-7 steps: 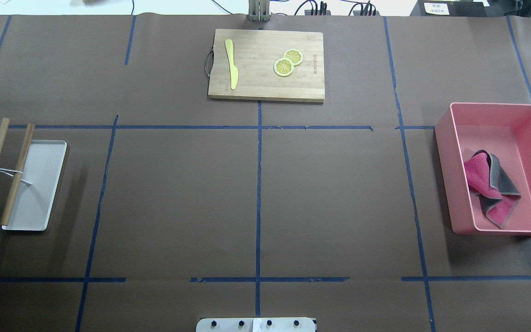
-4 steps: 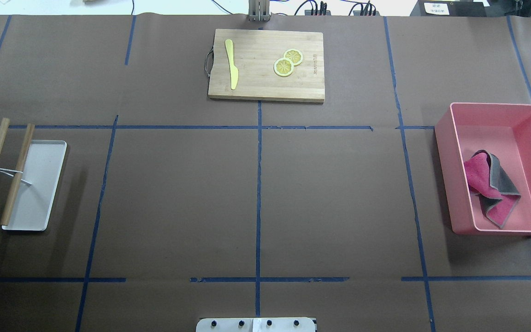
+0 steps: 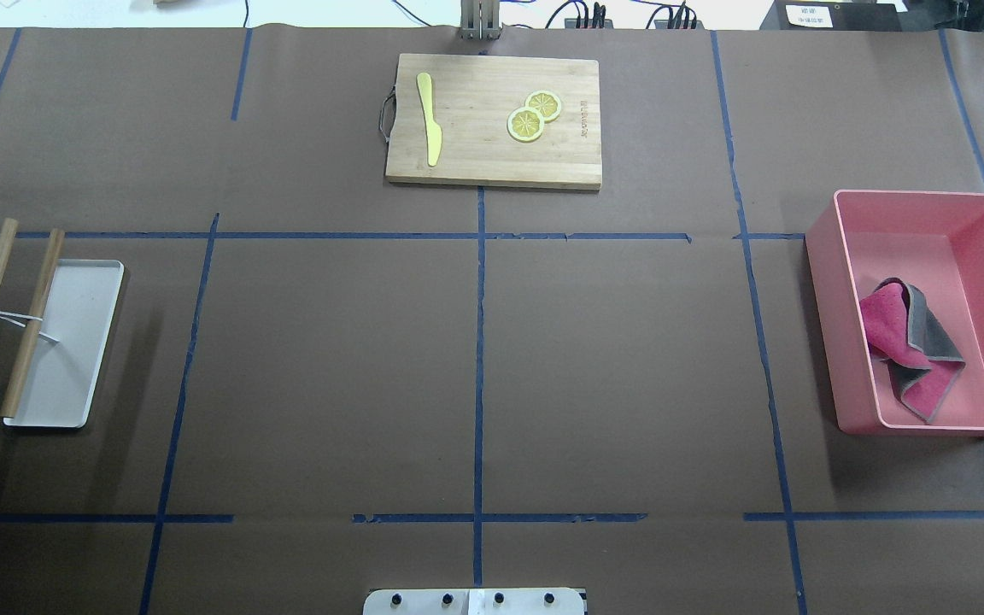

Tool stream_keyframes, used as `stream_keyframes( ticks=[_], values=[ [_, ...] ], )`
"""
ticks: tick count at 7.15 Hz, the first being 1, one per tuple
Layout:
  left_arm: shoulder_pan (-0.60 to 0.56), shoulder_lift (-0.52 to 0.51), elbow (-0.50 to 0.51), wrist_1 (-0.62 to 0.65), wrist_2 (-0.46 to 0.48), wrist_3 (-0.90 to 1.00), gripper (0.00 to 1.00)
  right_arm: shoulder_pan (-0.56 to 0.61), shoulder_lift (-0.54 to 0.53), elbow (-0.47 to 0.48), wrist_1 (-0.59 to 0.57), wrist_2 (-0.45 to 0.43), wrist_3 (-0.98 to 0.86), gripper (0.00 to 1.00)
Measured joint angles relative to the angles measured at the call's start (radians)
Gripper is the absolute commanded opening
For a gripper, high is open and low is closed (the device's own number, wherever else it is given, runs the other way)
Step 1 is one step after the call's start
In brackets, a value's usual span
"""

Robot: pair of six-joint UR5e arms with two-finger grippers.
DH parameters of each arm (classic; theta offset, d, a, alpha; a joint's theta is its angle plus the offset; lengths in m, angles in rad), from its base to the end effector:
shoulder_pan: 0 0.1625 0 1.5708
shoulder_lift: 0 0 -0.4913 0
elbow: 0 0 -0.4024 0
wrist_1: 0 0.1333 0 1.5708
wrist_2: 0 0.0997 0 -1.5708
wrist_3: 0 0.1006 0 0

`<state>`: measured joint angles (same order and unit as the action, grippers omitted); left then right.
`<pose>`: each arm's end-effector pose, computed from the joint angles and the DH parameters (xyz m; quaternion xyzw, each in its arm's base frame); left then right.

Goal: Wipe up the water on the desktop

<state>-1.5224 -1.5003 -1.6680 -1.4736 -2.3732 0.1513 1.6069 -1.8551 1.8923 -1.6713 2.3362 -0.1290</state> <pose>-0.0385 -0.4646 0.7186 -0.0123 0.3914 0.0780 0.9168 0.0765 -0.3567 0.6978 0.0015 -0.3744 -0.0312 0.9267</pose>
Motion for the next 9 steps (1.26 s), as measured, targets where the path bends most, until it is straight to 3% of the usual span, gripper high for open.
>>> stream_keyframes(
  ticks=[9],
  values=[
    [0.001,0.0,0.009,-0.001,0.003,0.004,1.0,-0.029,0.002,-0.006,0.002,0.0,0.0,1.0]
  ],
)
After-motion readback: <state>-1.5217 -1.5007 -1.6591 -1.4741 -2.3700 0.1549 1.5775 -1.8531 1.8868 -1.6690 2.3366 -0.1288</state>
